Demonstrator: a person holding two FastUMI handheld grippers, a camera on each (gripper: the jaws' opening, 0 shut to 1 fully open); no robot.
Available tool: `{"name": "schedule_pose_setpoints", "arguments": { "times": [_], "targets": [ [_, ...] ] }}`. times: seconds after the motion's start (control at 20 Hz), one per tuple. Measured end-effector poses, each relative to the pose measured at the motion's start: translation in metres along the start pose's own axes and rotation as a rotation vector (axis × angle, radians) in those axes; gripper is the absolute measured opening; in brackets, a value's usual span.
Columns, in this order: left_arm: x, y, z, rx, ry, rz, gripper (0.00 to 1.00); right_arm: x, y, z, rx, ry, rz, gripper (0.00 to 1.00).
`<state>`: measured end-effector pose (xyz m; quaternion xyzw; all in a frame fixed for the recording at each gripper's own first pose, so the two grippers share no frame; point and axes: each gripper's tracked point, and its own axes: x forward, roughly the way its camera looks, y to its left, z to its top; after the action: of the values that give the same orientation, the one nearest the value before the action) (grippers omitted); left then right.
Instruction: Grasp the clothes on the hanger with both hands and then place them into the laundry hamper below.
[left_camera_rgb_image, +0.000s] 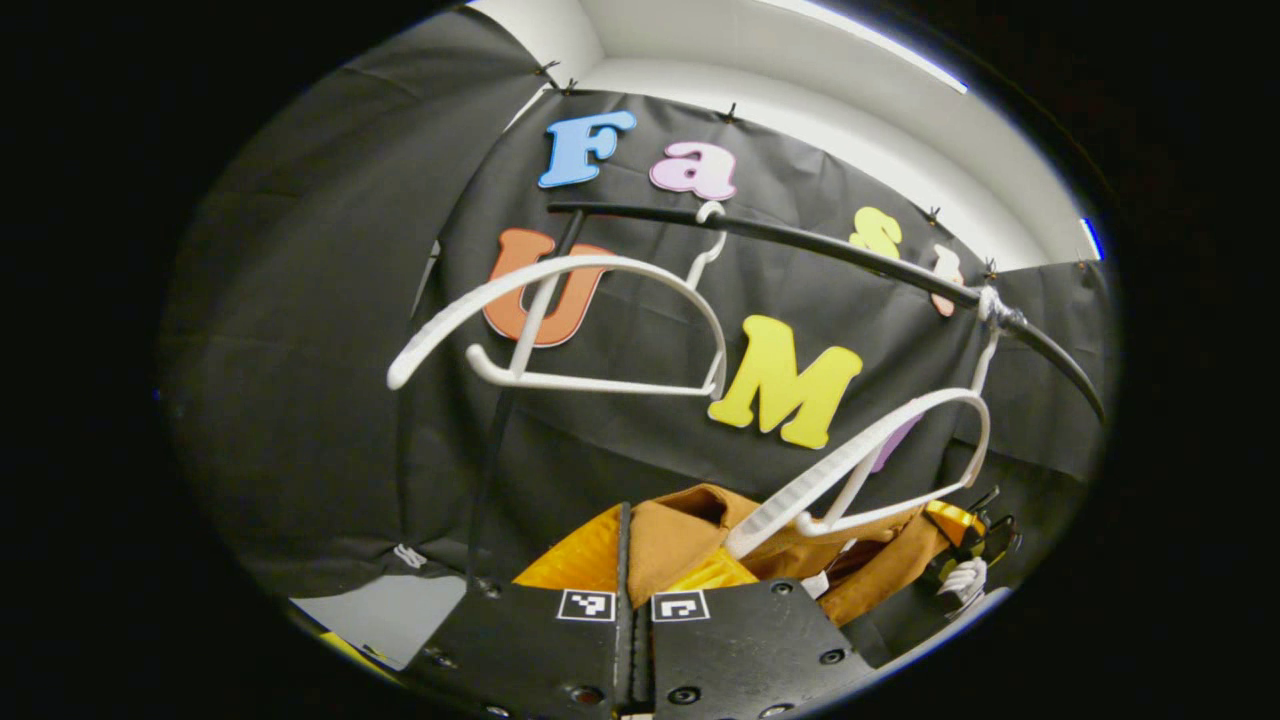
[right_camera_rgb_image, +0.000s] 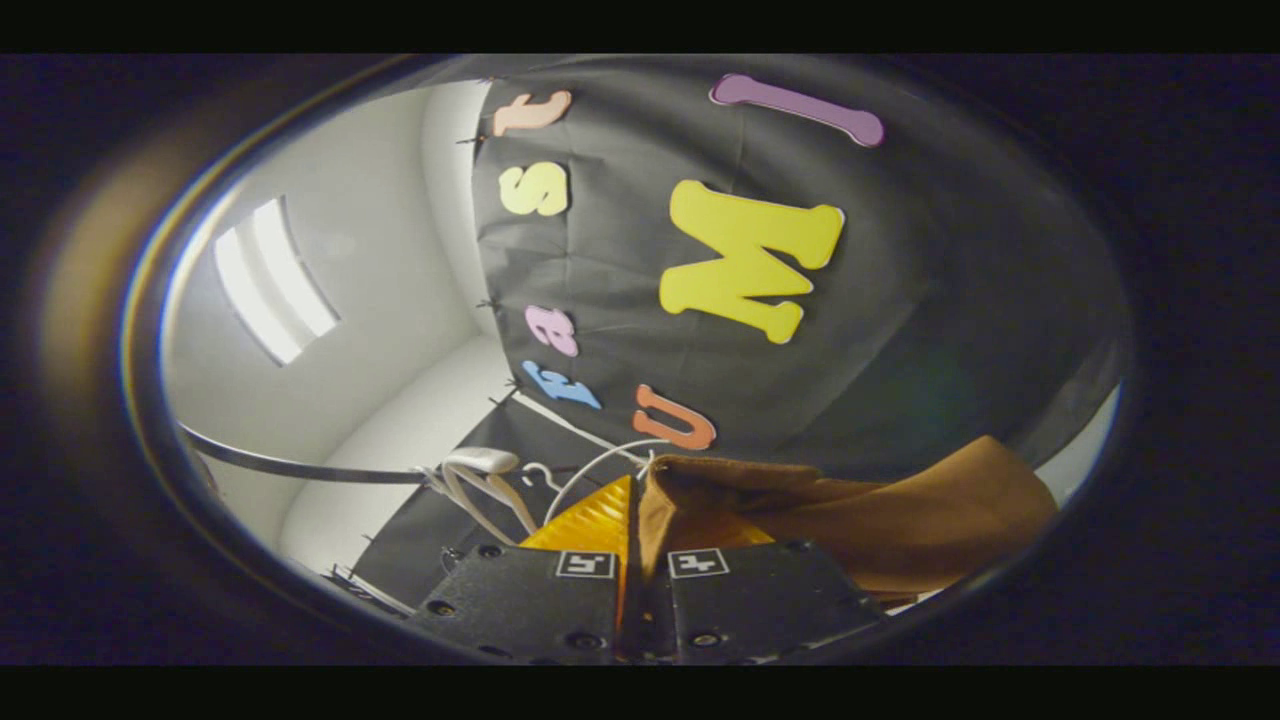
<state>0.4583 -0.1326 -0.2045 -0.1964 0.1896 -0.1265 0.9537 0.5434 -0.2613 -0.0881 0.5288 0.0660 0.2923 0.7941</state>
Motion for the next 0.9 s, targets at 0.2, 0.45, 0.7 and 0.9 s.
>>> {"name": "schedule_pose_setpoints", "arguments": {
  "times": [0.2,0.45,0.7,0.9],
  "targets": [
    [-0.017,0.011,-0.028,-0.013,0.052,0.049,0.05,-0.008,-0.005,-0.026,0.01,0.025,-0.034,0.06],
    [-0.038,-0.01,-0.039,0.009,0.062,0.028,0.0,-0.018,0.021,-0.06,0.009,0.049,-0.014,0.06],
    [-0.06,-0.051,-0.04,0.066,0.066,-0.031,0.05,-0.019,0.069,-0.112,-0.032,0.118,0.047,0.06],
    [-0.075,-0.088,-0.051,0.092,0.089,-0.1,0.0,-0.014,0.111,-0.164,-0.054,0.186,0.095,0.07]
  ]
}}
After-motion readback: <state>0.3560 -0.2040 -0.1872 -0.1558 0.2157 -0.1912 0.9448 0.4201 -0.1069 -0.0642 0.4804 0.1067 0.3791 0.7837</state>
